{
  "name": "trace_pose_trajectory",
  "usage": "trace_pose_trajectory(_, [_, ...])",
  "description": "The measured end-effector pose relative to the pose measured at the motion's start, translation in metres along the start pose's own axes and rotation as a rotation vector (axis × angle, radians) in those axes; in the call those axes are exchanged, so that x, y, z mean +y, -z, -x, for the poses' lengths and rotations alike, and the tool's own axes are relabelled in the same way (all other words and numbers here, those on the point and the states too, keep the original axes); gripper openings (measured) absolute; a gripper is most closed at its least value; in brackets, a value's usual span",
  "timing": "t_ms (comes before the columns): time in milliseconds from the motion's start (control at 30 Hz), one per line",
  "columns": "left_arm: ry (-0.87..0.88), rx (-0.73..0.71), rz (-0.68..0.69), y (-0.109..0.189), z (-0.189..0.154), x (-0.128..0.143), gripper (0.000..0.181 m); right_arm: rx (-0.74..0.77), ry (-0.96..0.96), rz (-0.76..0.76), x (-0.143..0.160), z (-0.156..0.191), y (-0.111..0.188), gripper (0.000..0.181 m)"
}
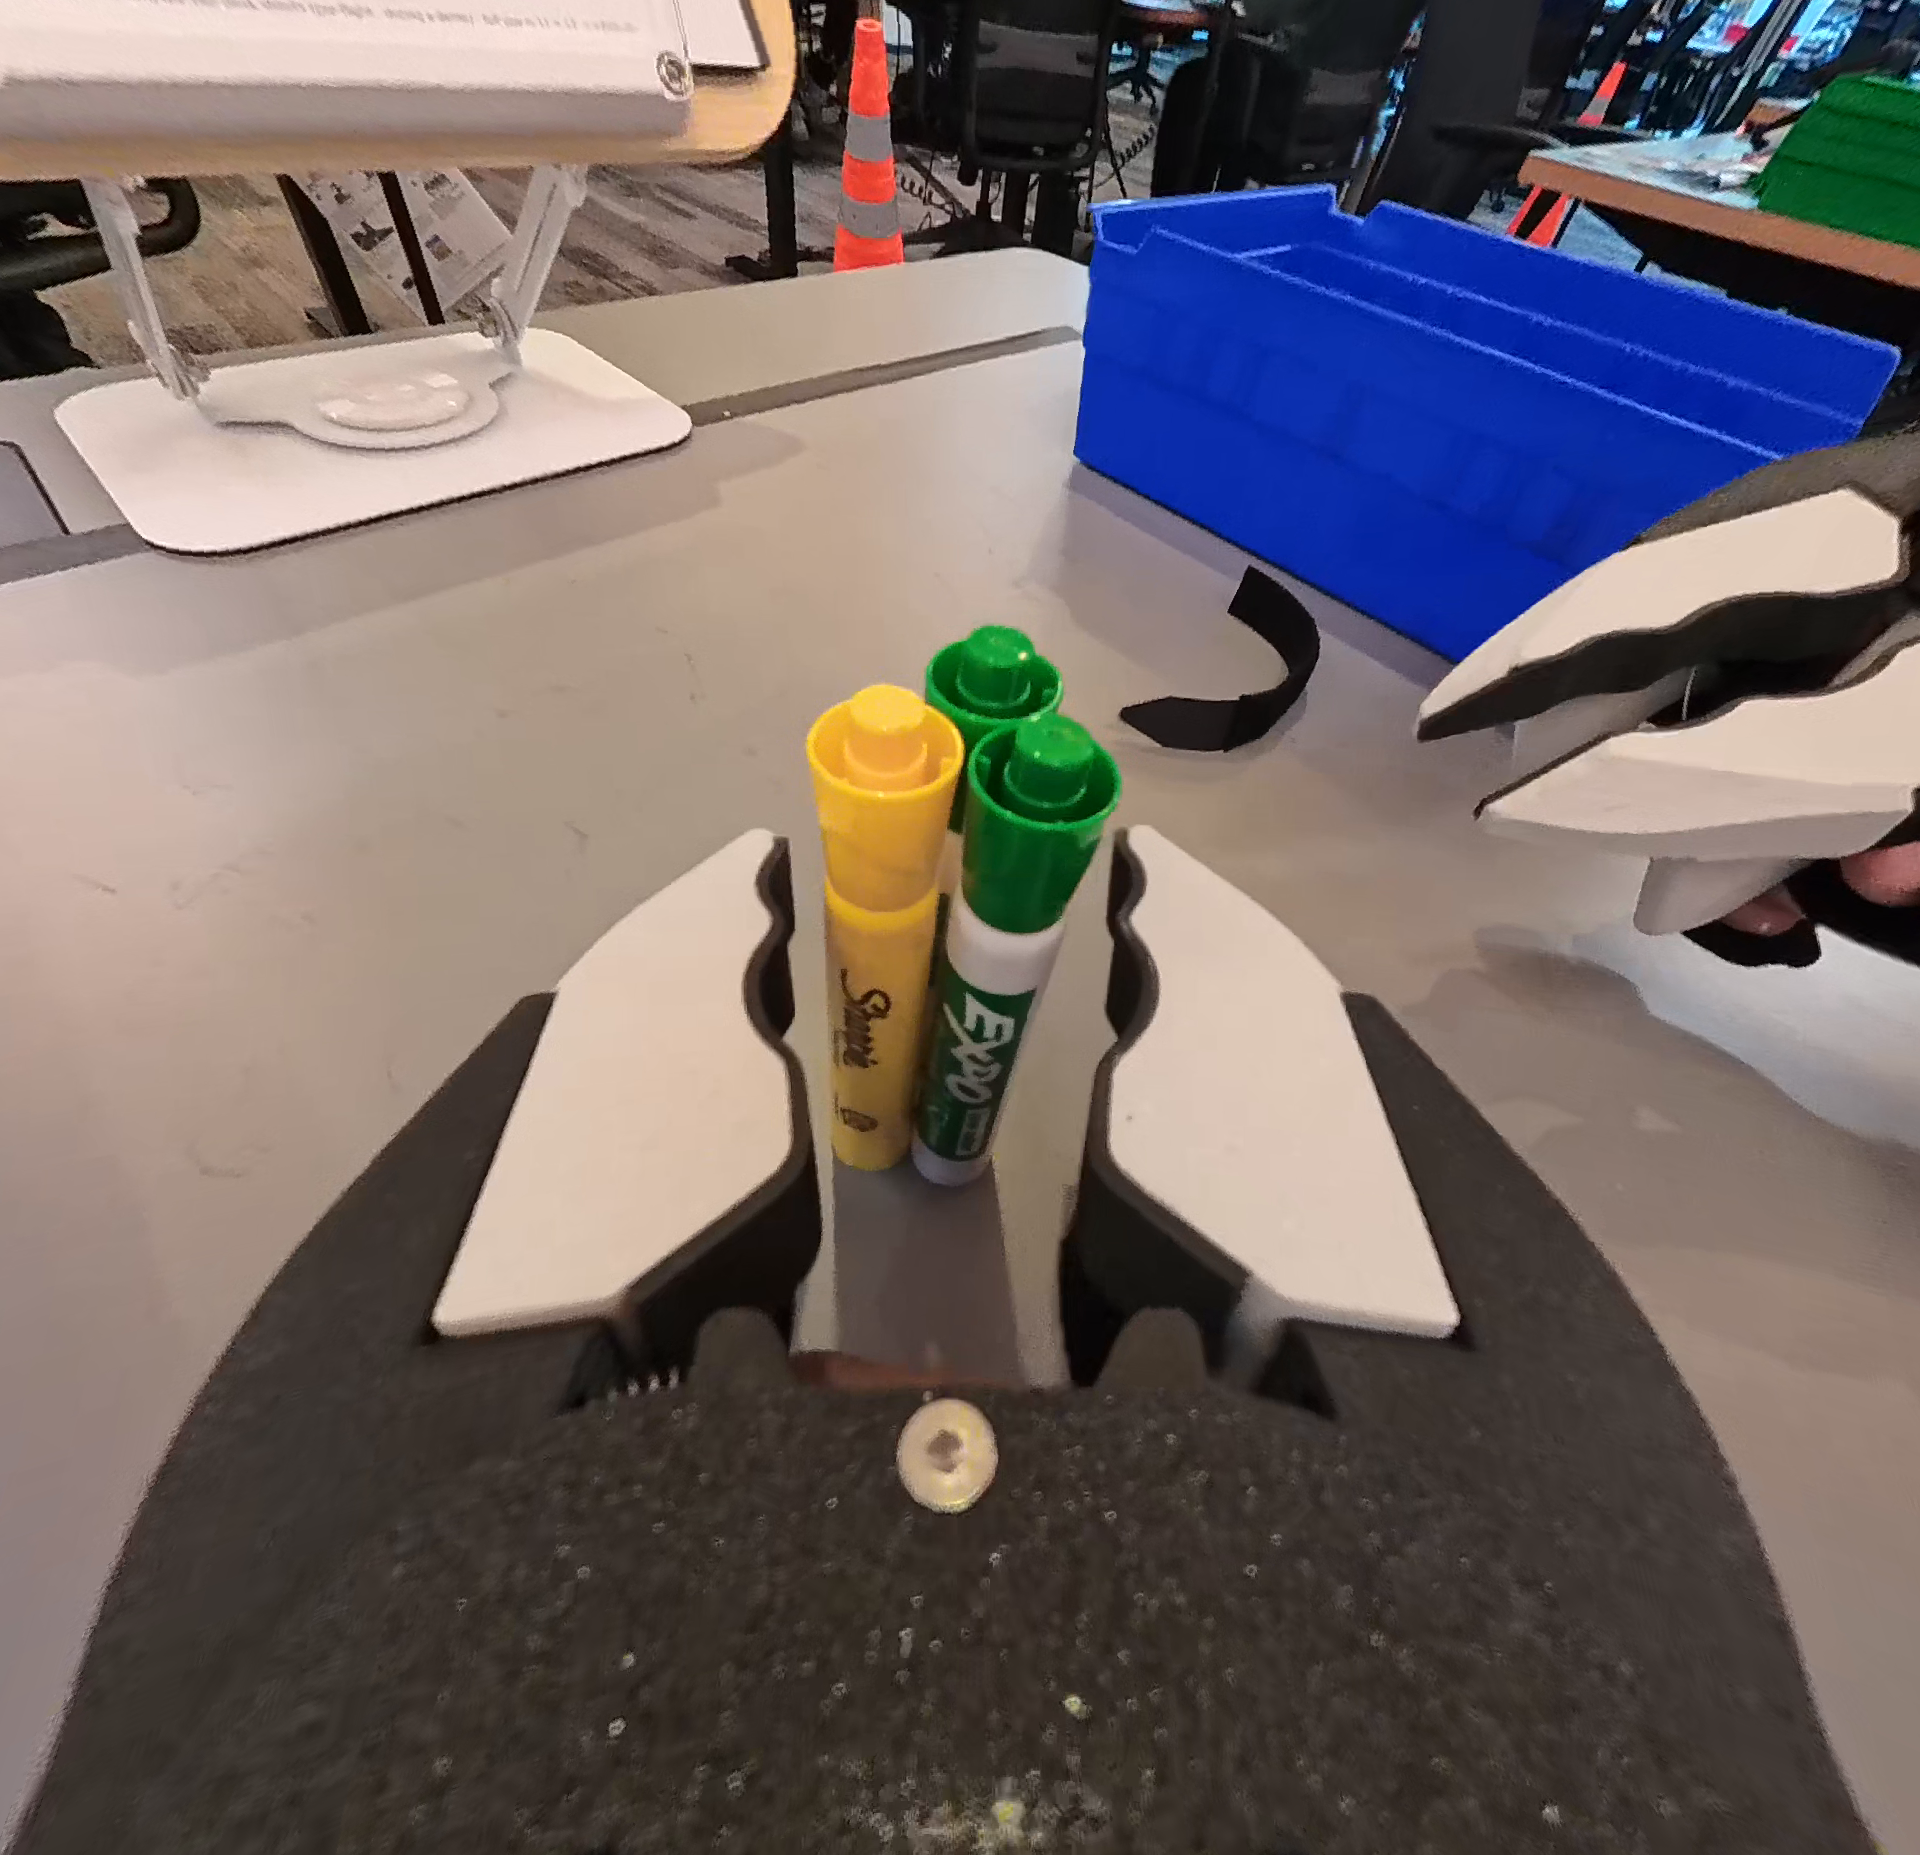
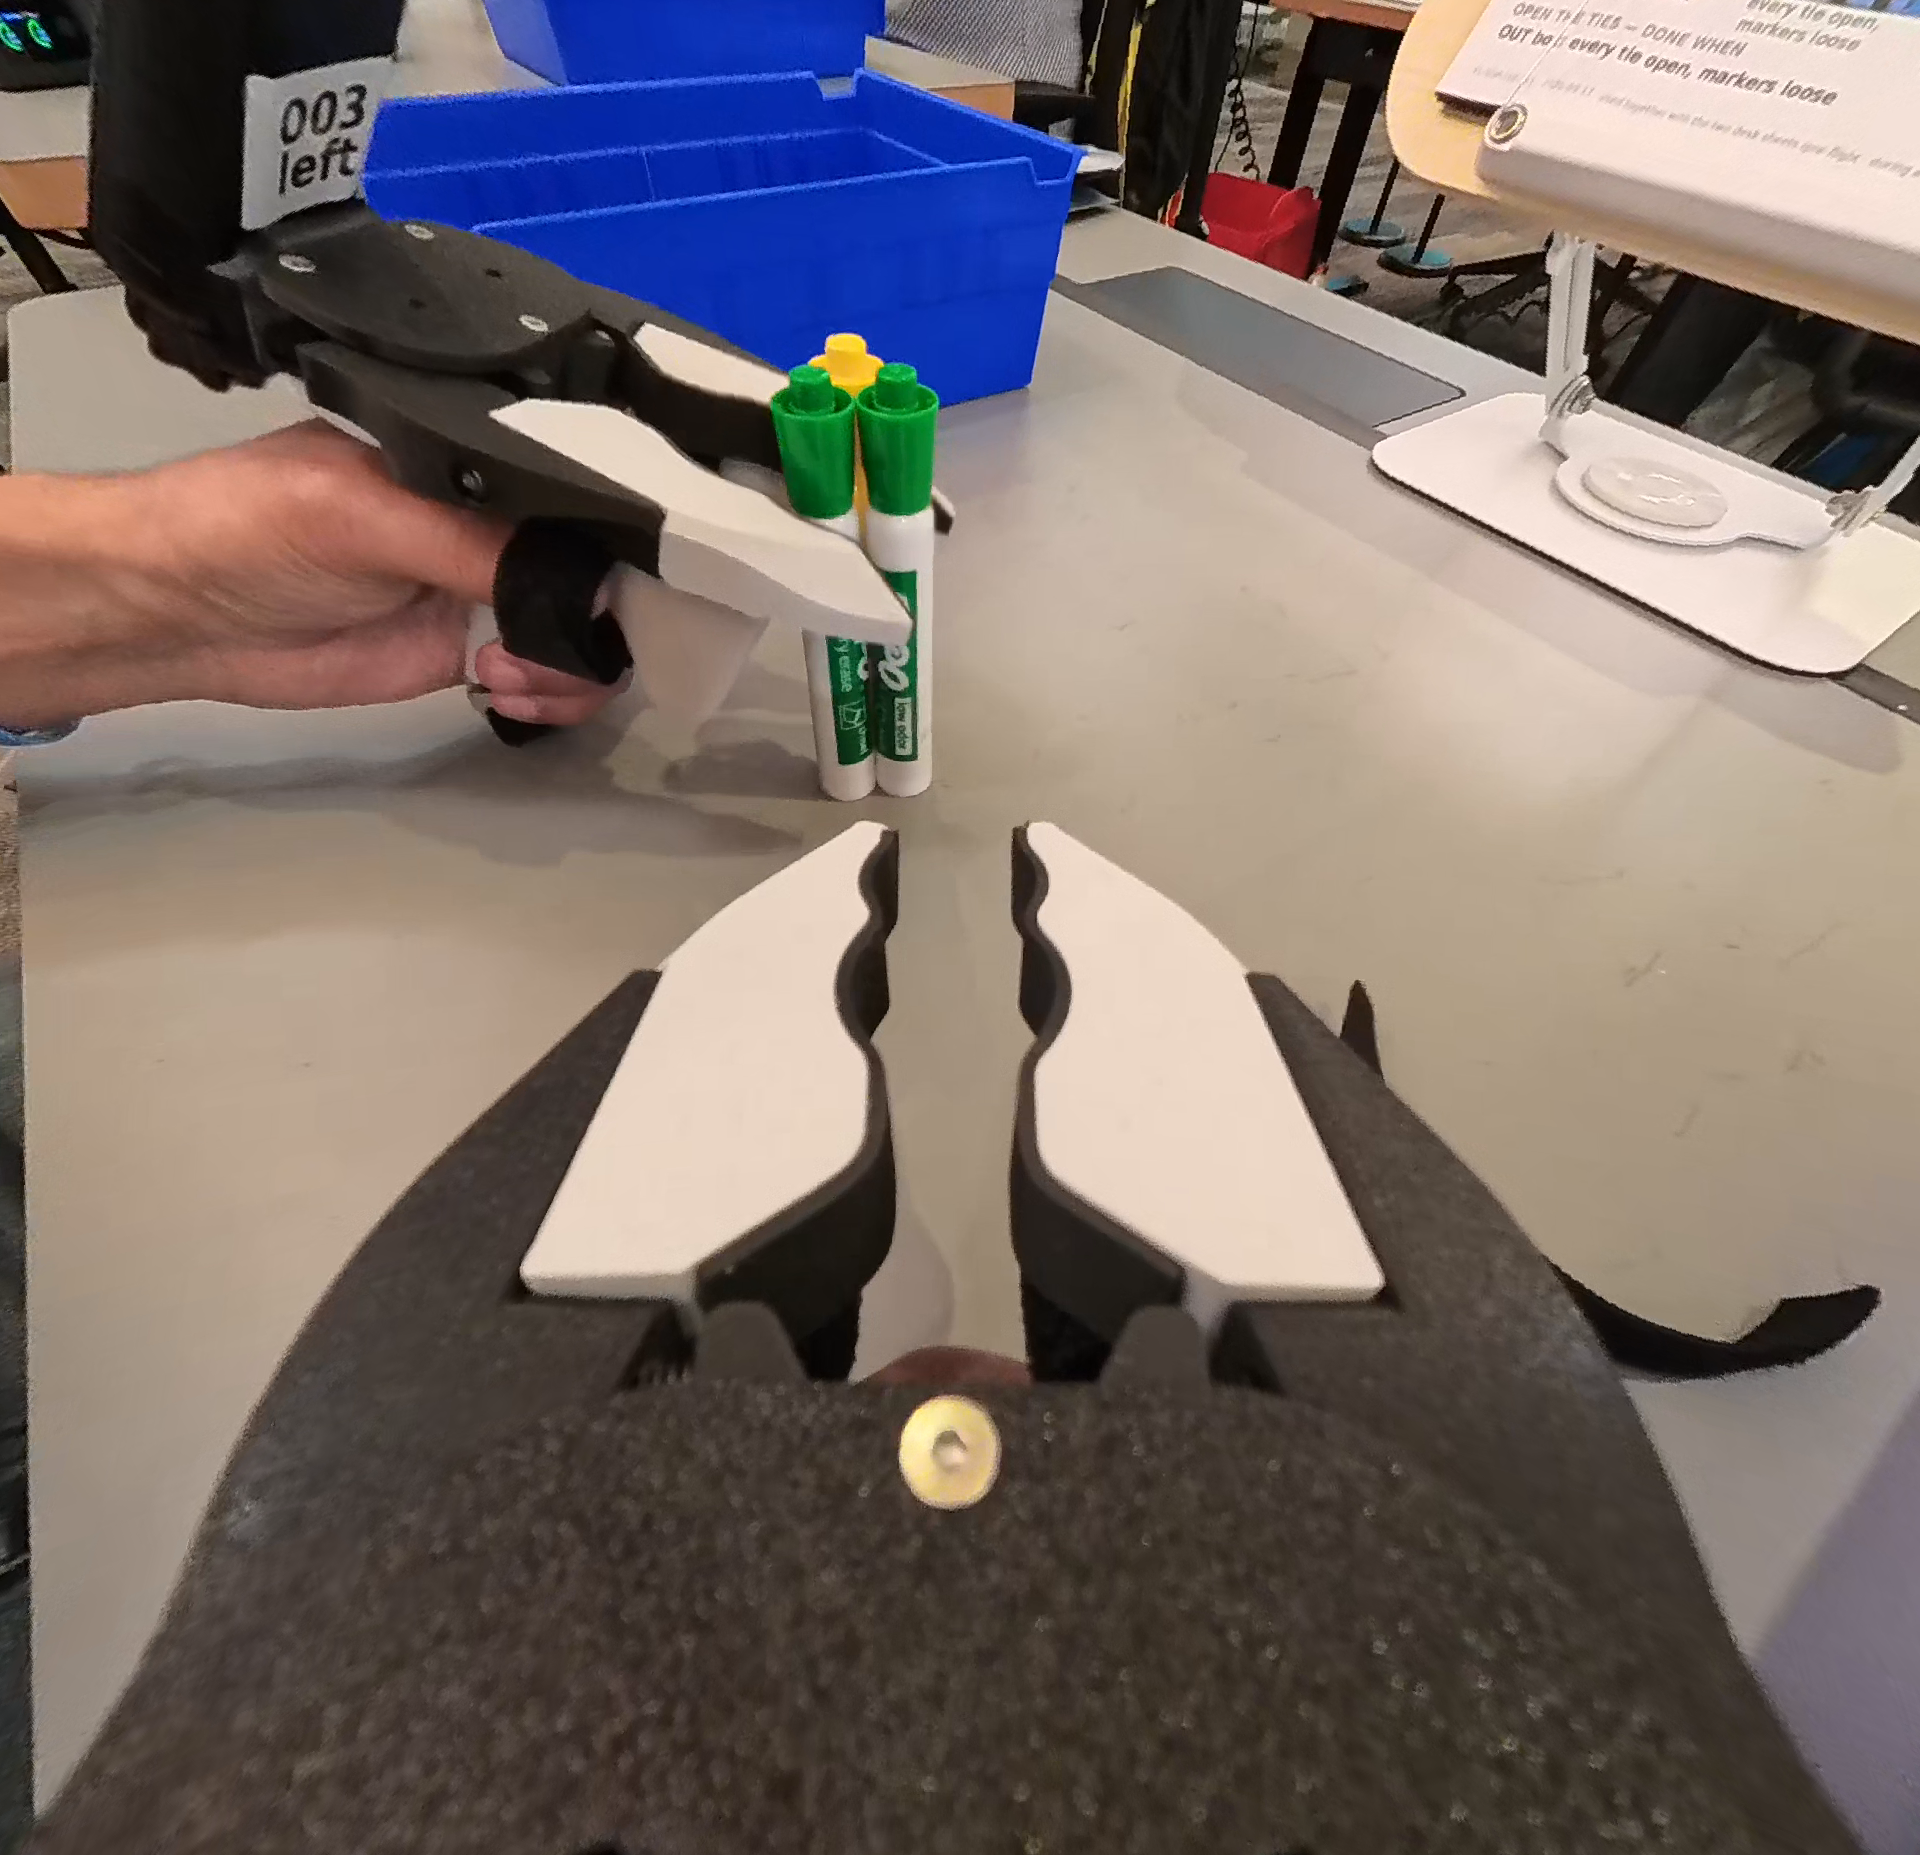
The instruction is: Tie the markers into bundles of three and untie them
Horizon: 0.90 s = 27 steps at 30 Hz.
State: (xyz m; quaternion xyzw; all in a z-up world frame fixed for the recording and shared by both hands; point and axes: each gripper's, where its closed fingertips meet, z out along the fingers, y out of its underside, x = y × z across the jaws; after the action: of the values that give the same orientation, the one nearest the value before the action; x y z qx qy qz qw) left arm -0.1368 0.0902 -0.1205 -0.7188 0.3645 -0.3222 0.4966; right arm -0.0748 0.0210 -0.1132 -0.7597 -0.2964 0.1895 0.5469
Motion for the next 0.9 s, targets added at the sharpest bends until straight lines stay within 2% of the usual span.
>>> trace_pose_trajectory(200, [-0.005, -0.023, -0.006, -0.006, 0.0, -0.003, 0.066, -0.01, -0.003, 0.008, 0.002, 0.002, -0.001, 0.02])
trace_pose_trajectory(467, [-0.038, -0.077, 0.045, -0.014, 0.004, 0.0, 0.059, -0.011, -0.006, 0.007, 0.002, 0.001, 0.0, 0.02])
trace_pose_trajectory(900, [-0.035, -0.116, 0.097, -0.01, 0.004, -0.005, 0.058, -0.019, -0.013, 0.01, 0.003, 0.002, -0.001, 0.02])
